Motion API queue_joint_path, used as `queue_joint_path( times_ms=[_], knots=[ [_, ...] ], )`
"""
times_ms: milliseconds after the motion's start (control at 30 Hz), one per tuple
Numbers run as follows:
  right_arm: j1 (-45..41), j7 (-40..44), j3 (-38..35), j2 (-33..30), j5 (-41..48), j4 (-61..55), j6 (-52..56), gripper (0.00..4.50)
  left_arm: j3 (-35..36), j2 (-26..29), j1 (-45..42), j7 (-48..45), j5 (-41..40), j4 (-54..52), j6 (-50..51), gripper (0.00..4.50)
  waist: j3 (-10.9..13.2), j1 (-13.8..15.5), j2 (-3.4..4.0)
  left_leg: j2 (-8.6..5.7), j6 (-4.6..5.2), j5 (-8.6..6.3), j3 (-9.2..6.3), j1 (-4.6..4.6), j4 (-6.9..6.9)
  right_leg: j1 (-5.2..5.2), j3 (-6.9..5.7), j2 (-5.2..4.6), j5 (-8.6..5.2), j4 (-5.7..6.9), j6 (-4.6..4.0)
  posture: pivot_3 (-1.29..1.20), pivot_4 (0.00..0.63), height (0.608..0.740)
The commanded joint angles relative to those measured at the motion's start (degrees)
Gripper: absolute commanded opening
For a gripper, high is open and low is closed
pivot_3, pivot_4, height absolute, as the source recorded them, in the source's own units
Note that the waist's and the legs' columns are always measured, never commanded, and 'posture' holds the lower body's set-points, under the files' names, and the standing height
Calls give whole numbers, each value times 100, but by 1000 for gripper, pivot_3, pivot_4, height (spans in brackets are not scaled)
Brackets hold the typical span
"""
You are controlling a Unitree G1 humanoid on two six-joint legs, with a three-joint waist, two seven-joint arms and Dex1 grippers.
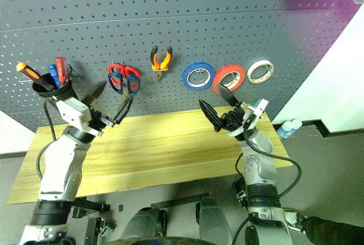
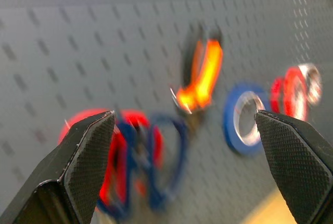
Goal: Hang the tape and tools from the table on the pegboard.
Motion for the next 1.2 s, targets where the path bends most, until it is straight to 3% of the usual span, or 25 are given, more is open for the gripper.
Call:
queue_joint_path(
  times_ms=[33,200,367,467,600,867,1200],
  knots=[
    [153,-577,-60,126,-394,9,-375,4500,-10,-55,194,75,353,176,-269,4482,-7,3,9,0,0,0,-1,0,0,0,0,1,0,0,0,-99,85,738],
    [720,-1463,-189,151,-992,351,-715,4500,112,-333,524,142,372,746,-524,4482,-120,49,28,-3,2,-1,2,-1,0,3,0,3,-1,-5,0,-75,53,738],
    [1305,-1800,-224,37,-1295,426,-1079,4500,241,-615,836,632,639,1053,-715,4482,-215,74,55,-2,5,-3,7,15,0,22,4,10,-2,-9,0,-71,34,738],
    [1689,-1904,-195,9,-1414,400,-1204,4500,255,-826,1013,795,587,1115,-578,4482,-230,93,59,10,13,-10,5,100,-5,113,4,30,-14,-31,-1,-68,33,738],
    [2050,-2011,-109,12,-1517,316,-1286,4500,176,-946,1306,1055,899,1139,-703,4482,-253,69,85,39,15,-12,6,141,-6,176,3,56,-37,-86,-11,-68,43,738],
    [2565,-2063,138,-85,-1457,-386,-974,4500,542,-884,1884,799,470,1384,-1068,4482,-207,79,80,62,22,-20,6,147,-14,182,10,54,-42,-100,-17,-50,113,738],
    [3544,-2047,193,-328,-1279,-1384,-523,4500,813,-867,2877,347,-24,1147,-1286,4482,88,189,55,65,34,-29,5,80,-32,115,11,38,-57,-113,-30,-30,197,738]
  ],
)
